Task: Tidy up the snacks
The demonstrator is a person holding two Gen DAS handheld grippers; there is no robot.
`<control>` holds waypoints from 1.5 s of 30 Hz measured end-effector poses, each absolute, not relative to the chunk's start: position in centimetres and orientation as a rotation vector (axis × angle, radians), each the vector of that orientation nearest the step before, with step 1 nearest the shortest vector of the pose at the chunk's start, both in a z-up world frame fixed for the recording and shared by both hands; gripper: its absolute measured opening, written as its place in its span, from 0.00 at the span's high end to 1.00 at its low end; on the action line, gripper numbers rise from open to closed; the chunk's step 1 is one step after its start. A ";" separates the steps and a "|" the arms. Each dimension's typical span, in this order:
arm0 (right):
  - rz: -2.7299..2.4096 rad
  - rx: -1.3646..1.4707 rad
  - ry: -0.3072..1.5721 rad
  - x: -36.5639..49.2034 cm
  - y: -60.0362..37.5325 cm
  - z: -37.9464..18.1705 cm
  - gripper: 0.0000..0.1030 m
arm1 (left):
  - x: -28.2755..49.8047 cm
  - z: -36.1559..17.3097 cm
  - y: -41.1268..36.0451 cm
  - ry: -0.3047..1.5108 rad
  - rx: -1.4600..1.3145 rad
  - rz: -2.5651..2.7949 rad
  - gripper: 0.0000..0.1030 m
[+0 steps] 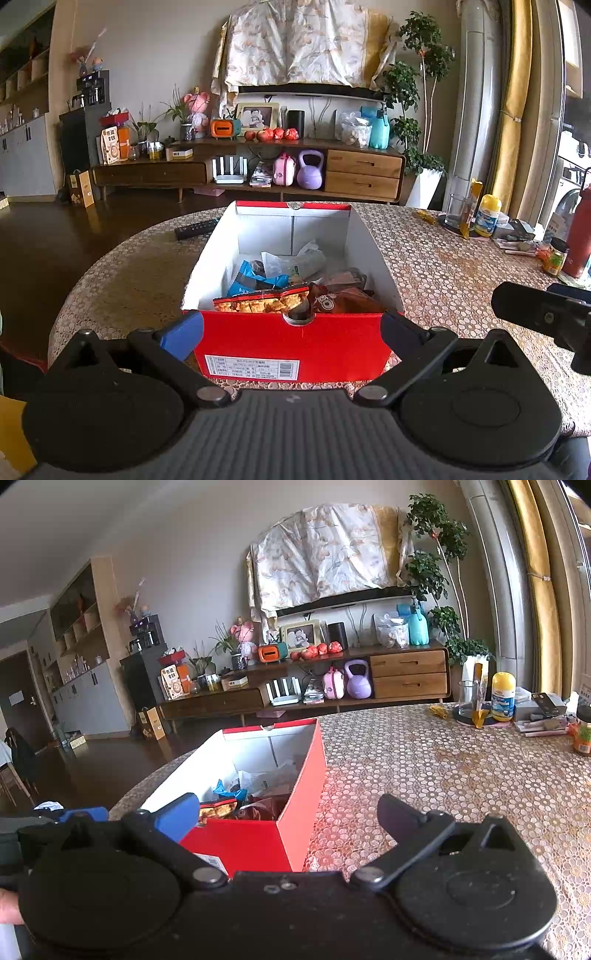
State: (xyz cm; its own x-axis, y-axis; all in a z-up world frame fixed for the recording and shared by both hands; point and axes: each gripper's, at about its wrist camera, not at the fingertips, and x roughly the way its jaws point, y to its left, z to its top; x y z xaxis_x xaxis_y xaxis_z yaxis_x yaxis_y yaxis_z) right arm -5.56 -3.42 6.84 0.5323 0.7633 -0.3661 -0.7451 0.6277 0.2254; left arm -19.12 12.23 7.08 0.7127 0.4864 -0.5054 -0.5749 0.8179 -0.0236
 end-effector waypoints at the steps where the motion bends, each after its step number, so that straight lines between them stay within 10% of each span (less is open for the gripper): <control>1: 0.900 0.043 0.457 -5.6 -3.5 6.8 0.00 | -19.1 7.1 12.2 0.507 -0.184 0.593 0.00; 45: 0.891 0.039 0.466 -5.5 -3.6 7.0 0.00 | -19.1 6.5 12.7 0.522 -0.181 0.591 0.00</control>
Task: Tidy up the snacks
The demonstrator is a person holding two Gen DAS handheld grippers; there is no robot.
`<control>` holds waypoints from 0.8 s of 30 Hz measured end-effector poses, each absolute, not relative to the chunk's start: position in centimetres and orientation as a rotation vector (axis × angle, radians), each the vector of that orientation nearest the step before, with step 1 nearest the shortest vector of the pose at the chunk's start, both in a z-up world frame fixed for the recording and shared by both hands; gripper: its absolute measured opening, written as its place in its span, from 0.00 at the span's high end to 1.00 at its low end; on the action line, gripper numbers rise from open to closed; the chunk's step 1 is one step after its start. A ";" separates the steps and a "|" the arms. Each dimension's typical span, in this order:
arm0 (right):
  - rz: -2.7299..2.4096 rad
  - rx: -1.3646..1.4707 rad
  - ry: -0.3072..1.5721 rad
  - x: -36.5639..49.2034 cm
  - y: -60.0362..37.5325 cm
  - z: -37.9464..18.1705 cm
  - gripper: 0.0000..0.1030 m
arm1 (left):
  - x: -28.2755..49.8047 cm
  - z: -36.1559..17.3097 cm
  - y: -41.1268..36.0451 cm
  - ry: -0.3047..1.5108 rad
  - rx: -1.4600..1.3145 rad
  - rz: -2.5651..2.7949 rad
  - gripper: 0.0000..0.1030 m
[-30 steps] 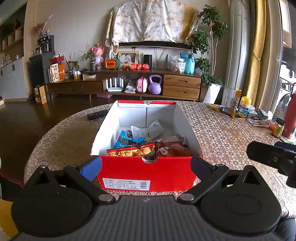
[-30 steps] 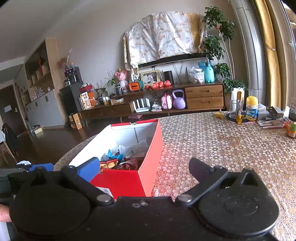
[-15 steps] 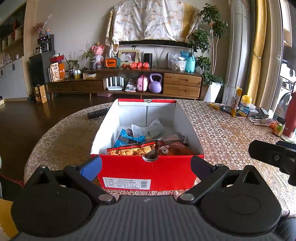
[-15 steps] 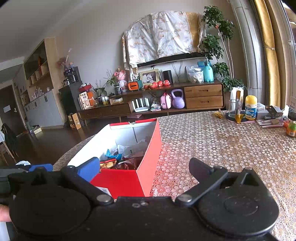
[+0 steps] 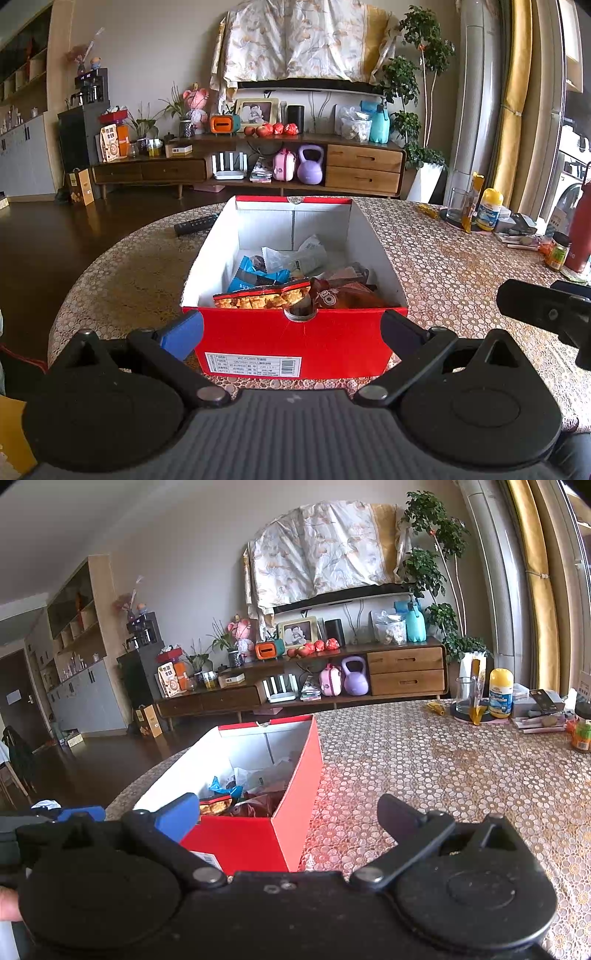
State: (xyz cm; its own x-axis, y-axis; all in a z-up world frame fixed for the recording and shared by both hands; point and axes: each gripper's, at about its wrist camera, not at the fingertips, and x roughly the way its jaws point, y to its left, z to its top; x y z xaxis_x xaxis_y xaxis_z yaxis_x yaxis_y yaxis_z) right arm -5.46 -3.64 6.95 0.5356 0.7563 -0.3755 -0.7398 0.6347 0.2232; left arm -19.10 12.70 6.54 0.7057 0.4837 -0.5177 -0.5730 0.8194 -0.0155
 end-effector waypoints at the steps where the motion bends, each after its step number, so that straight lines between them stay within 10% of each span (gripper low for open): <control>1: 0.890 0.039 0.466 -5.5 -3.6 7.0 0.00 | -19.1 6.5 12.7 0.523 -0.180 0.591 0.00; 24: 0.889 0.039 0.470 -5.5 -3.6 6.9 0.00 | -19.0 6.6 12.7 0.520 -0.180 0.591 0.00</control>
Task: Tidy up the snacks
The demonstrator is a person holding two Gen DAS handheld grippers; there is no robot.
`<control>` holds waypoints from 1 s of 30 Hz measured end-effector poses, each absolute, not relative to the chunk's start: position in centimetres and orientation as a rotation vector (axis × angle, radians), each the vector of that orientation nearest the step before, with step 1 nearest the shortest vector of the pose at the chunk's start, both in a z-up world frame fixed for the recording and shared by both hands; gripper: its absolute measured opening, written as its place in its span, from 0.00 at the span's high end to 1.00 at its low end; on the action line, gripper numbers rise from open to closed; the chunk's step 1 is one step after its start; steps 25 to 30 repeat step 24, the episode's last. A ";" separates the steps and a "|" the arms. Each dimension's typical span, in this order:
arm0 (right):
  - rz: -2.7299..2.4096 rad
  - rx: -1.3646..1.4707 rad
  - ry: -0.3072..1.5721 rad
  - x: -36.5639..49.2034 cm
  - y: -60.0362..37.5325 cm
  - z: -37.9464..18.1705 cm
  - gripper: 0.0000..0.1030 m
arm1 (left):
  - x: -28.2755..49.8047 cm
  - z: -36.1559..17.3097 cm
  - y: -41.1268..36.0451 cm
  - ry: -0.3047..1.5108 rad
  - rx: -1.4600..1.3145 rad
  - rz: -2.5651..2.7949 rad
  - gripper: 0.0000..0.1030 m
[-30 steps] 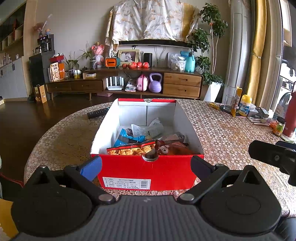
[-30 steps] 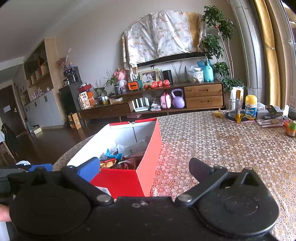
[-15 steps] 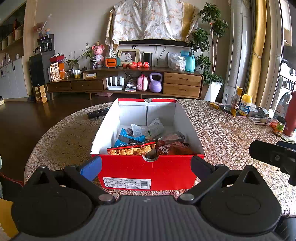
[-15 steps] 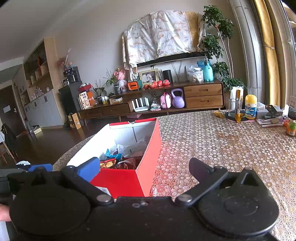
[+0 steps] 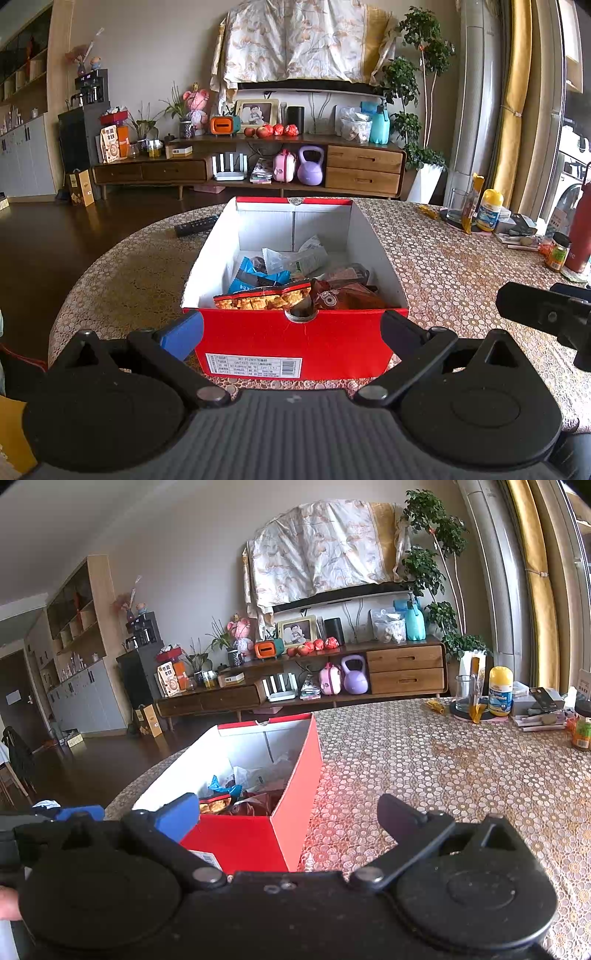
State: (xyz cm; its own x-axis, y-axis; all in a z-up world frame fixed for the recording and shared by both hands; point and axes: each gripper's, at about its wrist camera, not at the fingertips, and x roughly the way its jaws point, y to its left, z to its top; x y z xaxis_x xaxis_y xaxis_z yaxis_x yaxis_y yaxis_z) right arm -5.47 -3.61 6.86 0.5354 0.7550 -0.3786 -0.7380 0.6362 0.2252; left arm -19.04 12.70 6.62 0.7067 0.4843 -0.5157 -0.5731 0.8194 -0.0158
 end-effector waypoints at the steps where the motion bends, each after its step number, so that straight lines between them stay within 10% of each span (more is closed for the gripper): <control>1: 0.890 0.040 0.470 -5.5 -3.6 6.9 0.00 | -19.1 6.6 12.7 0.520 -0.180 0.591 0.00; 30: 0.888 0.042 0.469 -5.5 -3.5 6.6 0.00 | -19.3 6.6 12.5 0.513 -0.145 0.596 0.00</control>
